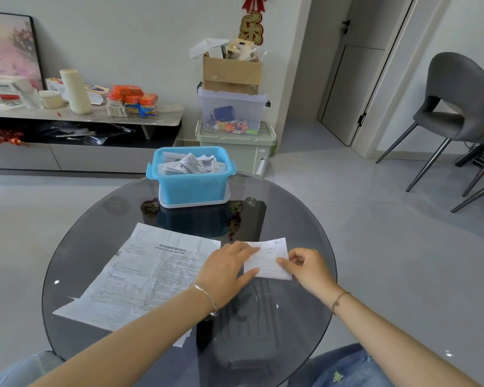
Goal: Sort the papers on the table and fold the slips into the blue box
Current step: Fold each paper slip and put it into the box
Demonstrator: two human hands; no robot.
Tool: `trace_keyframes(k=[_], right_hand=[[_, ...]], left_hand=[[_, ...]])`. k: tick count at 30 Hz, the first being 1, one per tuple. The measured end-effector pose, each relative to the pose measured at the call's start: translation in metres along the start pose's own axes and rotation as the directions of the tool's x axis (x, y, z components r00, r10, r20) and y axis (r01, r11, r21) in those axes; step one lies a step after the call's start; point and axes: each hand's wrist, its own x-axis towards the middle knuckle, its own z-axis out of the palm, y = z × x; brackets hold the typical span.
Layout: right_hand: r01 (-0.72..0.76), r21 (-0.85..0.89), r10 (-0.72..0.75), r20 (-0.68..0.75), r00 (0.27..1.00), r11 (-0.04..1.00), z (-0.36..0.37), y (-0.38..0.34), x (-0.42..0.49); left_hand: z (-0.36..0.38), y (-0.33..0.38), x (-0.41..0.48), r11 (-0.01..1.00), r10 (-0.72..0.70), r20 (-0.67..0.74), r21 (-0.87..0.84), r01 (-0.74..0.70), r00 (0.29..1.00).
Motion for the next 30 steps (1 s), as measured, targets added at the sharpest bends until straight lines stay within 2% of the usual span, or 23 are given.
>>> trace_keyframes(k=[3, 6, 30], right_hand=[[-0.032, 0.002, 0.032, 0.015, 0.999, 0.999, 0.001, 0.002, 0.002], [-0.053, -0.008, 0.053, 0.013, 0.999, 0.999, 0.001, 0.001, 0.004], [-0.152, -0.006, 0.152, -0.029, 0.988, 0.988, 0.005, -0.009, 0.006]], left_hand=[[0.002, 0.0, -0.01, 0.986, 0.125, 0.149, 0.088, -0.139, 0.981], [0.004, 0.0, -0.015, 0.98, 0.13, 0.218, 0.117, -0.158, 0.967], [0.015, 0.005, -0.018, 0.948, 0.086, 0.288, 0.27, -0.167, 0.954]])
